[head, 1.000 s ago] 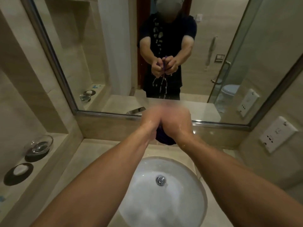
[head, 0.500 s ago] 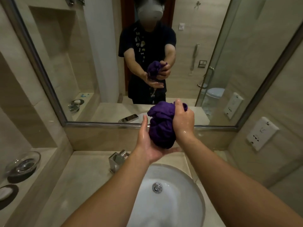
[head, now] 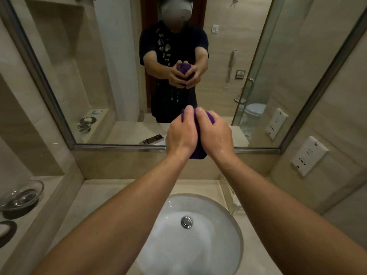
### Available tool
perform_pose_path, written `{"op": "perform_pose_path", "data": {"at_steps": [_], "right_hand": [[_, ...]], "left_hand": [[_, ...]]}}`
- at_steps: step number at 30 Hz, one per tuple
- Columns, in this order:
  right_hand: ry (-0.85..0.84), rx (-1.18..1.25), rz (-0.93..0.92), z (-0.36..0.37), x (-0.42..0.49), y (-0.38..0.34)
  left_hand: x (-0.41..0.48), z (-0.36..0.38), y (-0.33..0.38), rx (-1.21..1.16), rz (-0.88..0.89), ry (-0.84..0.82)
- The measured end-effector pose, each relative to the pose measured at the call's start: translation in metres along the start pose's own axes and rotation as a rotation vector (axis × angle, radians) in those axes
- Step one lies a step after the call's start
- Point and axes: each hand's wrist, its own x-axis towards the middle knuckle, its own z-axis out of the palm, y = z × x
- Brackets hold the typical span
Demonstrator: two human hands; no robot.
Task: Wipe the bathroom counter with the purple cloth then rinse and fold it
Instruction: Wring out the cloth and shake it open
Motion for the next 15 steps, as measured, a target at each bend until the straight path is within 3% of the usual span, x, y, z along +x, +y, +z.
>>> {"op": "perform_pose_path", "data": {"at_steps": [3, 6, 10, 15], "right_hand": [[0.073, 0.058, 0.126, 0.003, 0.007, -0.006], [0.087, 0.191, 0.376, 0.007, 0.021, 0.000], [0.025, 0.537, 0.670, 0.008, 0.026, 0.016], [-0.021, 0.792, 0.873, 0.004, 0.020, 0.037]], "left_hand": [[0.001, 0.004, 0.000, 0.083, 0.195, 0.072], [0.009, 0.006, -0.005, 0.162, 0.388, 0.077], [0.024, 0.011, -0.007, 0.374, 0.614, -0.077], [0.042, 0.013, -0.010, 0.720, 0.924, -0.343]]}}
